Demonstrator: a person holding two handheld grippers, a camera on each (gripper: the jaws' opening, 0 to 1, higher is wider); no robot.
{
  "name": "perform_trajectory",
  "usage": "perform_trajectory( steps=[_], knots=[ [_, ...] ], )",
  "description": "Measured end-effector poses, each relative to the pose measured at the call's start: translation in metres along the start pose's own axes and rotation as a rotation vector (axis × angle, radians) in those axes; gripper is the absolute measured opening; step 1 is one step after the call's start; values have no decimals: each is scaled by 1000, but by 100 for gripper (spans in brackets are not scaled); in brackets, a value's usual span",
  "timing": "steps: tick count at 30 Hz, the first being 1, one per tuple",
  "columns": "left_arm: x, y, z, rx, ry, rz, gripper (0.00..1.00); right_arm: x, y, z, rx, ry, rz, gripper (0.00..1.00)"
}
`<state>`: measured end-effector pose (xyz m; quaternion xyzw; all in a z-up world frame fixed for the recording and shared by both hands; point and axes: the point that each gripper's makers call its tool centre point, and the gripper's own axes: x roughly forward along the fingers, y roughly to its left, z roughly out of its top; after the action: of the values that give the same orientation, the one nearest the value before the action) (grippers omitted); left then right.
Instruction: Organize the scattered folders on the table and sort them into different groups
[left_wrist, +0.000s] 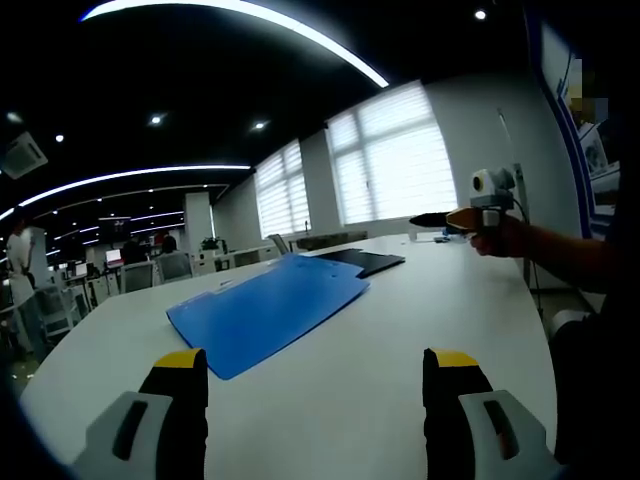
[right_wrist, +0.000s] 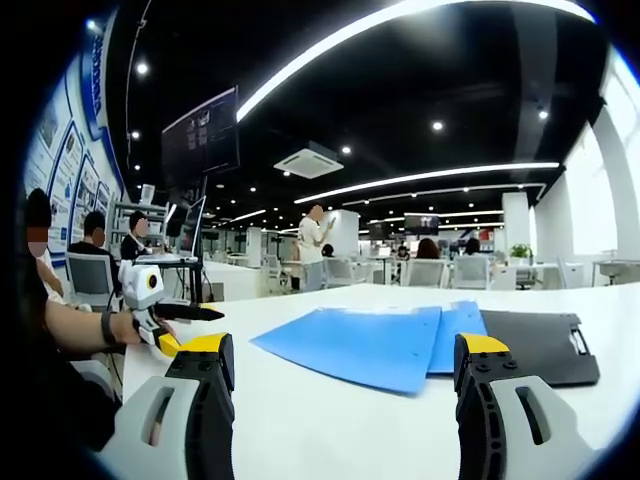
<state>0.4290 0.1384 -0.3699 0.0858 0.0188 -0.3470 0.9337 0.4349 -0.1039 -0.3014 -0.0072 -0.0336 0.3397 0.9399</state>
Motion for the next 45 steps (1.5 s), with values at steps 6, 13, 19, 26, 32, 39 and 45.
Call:
perform_trajectory(
  steps=[6, 13, 19, 26, 32, 39, 45],
  knots=[
    [0, -1, 0, 0, 1, -1, 89, 1, 0, 0, 1, 3, 2, 89],
    [0, -2, 0, 2, 5, -3, 89, 2, -3, 0, 2, 1, 2, 89],
    [1, -3, -1, 4, 7, -3, 89, 2, -2, 0, 7, 2, 3, 89],
    [0, -3, 0, 2, 6, -1, 89, 2, -2, 0, 10, 1, 4, 89],
    [0, -2, 0, 1, 5, 0, 89, 2, -2, -1, 14, 0, 4, 89],
    [0, -2, 0, 0, 2, 1, 89, 3, -3, -1, 21, -3, 2, 89],
    [0, -1, 0, 0, 1, 1, 89, 3, -2, -1, 22, 0, 2, 89]
  ],
)
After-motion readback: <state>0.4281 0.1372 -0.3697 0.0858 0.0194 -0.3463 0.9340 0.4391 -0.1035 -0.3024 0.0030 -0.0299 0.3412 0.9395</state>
